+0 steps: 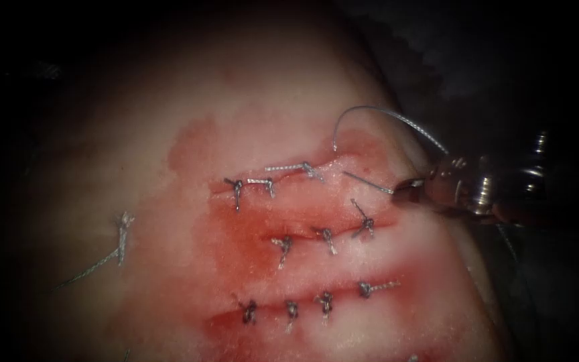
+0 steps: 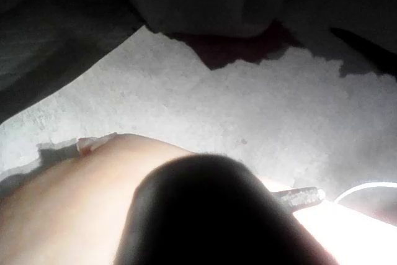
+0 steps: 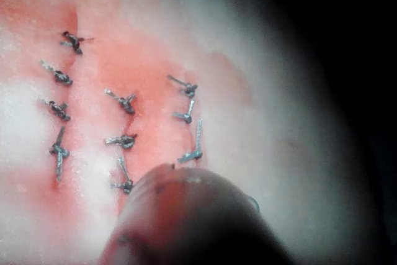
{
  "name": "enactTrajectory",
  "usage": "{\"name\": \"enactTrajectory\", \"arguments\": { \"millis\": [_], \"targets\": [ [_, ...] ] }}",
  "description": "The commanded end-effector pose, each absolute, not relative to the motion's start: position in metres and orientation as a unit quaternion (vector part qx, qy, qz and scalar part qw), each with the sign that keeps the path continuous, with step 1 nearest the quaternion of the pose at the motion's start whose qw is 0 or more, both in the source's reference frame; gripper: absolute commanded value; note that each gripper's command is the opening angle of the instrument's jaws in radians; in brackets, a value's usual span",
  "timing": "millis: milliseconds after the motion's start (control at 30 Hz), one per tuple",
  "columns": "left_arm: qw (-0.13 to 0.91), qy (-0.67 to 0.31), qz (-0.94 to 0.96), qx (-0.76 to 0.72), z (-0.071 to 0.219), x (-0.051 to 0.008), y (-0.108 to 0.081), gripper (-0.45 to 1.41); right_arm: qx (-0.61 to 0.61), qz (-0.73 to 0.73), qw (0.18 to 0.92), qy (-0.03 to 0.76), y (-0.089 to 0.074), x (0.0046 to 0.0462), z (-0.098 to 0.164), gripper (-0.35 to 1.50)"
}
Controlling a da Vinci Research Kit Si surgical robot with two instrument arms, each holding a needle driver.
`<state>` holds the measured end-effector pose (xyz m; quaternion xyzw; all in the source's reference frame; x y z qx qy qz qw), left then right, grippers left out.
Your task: Wound Closure
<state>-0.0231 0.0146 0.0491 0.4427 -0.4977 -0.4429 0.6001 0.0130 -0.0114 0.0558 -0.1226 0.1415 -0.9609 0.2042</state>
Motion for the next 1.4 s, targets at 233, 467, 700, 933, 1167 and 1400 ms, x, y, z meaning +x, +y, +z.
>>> {"name": "enactTrajectory", "arguments": {
  "millis": [233,467,700,933,1167,1400],
  "targets": [
    [0.600,-0.500,-0.443,0.440,0.049,-0.0238,0.016,0.99,-0.114,-0.957,0.231,0.133,-0.013,0.0081,0.054,-0.35],
    [0.600,-0.500,-0.444,0.440,0.049,-0.0240,0.016,0.98,-0.097,-0.954,0.265,0.100,-0.017,-0.0018,0.050,-0.35],
    [0.600,-0.501,-0.444,0.438,0.049,-0.0243,0.016,0.96,-0.086,-0.946,0.304,0.079,-0.021,-0.0115,0.048,-0.35],
    [0.600,-0.501,-0.445,0.437,0.049,-0.0244,0.016,0.94,-0.068,-0.939,0.330,0.072,-0.024,-0.0176,0.048,-0.35],
    [0.600,-0.501,-0.445,0.437,0.049,-0.0245,0.016,0.94,-0.071,-0.933,0.346,0.065,-0.026,-0.0190,0.049,-0.35],
    [0.600,-0.501,-0.445,0.437,0.049,-0.0244,0.016,0.94,-0.058,-0.931,0.355,0.067,-0.027,-0.0206,0.049,-0.35]
  ]
}}
